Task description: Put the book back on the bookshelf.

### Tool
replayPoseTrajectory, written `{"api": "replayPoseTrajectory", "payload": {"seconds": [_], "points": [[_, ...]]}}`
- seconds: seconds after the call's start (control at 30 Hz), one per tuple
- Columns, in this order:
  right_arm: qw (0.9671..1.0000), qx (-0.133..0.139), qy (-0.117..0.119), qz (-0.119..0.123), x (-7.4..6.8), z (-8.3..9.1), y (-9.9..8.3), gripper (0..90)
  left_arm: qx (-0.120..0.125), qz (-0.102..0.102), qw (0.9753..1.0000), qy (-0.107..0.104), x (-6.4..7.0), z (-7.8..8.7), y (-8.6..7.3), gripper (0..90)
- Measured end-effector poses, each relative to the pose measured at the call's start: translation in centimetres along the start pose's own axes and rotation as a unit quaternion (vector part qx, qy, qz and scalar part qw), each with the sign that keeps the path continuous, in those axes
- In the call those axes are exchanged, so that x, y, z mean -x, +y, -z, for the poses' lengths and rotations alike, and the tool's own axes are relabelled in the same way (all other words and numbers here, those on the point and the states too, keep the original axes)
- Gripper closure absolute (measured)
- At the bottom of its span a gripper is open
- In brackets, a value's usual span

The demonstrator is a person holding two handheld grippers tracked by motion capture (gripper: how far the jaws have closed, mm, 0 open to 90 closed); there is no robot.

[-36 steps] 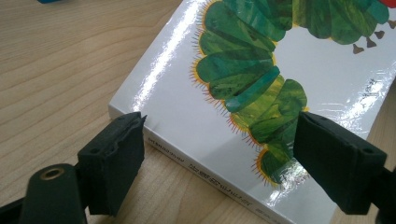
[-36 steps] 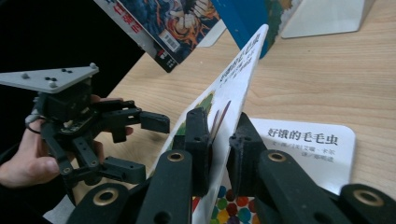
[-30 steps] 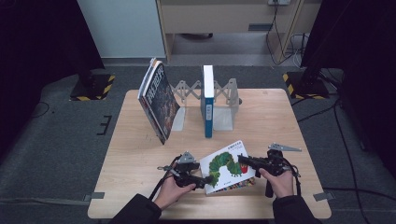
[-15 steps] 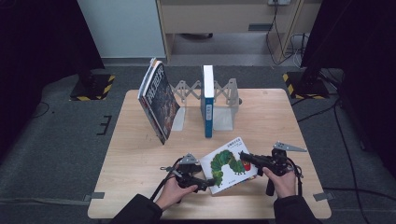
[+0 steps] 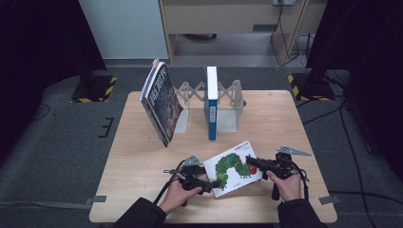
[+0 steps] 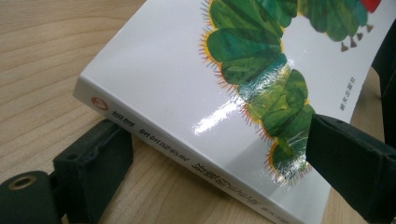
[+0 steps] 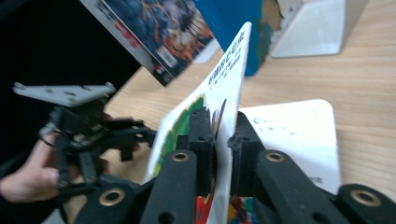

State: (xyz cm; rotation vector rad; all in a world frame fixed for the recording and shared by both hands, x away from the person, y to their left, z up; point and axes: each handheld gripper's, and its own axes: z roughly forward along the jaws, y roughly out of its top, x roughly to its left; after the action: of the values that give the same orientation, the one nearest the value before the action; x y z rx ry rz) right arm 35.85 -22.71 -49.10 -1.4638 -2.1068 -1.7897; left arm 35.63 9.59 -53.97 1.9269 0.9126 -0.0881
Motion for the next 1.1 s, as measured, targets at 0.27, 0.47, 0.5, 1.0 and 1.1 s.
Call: {"api": "replayPoseTrajectory", "payload": {"seconds": [0.27, 0.47, 0.5, 1.0, 1.1], "points": [[0.9981, -0.038, -0.048, 0.008, 0.4, -0.6, -0.7, 69.8, 0.001, 0.002, 1.0000, 0.001, -0.1, 0.0, 0.0, 6.6], [0.9958, -0.059, -0.067, 0.020, 0.5, -1.1, -1.1, 64.7, 0.002, 0.003, 1.0000, 0.000, -0.1, 0.1, 0.0, 6.1], [0.9955, -0.064, -0.069, 0.017, 0.5, -1.1, -1.2, 63.8, 0.002, 0.003, 1.0000, 0.000, -0.1, 0.1, 0.0, 5.9], [0.9929, -0.098, -0.063, 0.024, 0.2, -2.6, -1.9, 51.6, 0.001, -0.004, 0.9998, 0.022, -0.1, 0.3, 0.0, 13.1], [0.9928, -0.098, -0.062, 0.030, 0.2, -2.6, -1.9, 49.5, 0.002, -0.002, 0.9998, 0.019, -0.2, 0.3, 0.0, 15.8]]}}
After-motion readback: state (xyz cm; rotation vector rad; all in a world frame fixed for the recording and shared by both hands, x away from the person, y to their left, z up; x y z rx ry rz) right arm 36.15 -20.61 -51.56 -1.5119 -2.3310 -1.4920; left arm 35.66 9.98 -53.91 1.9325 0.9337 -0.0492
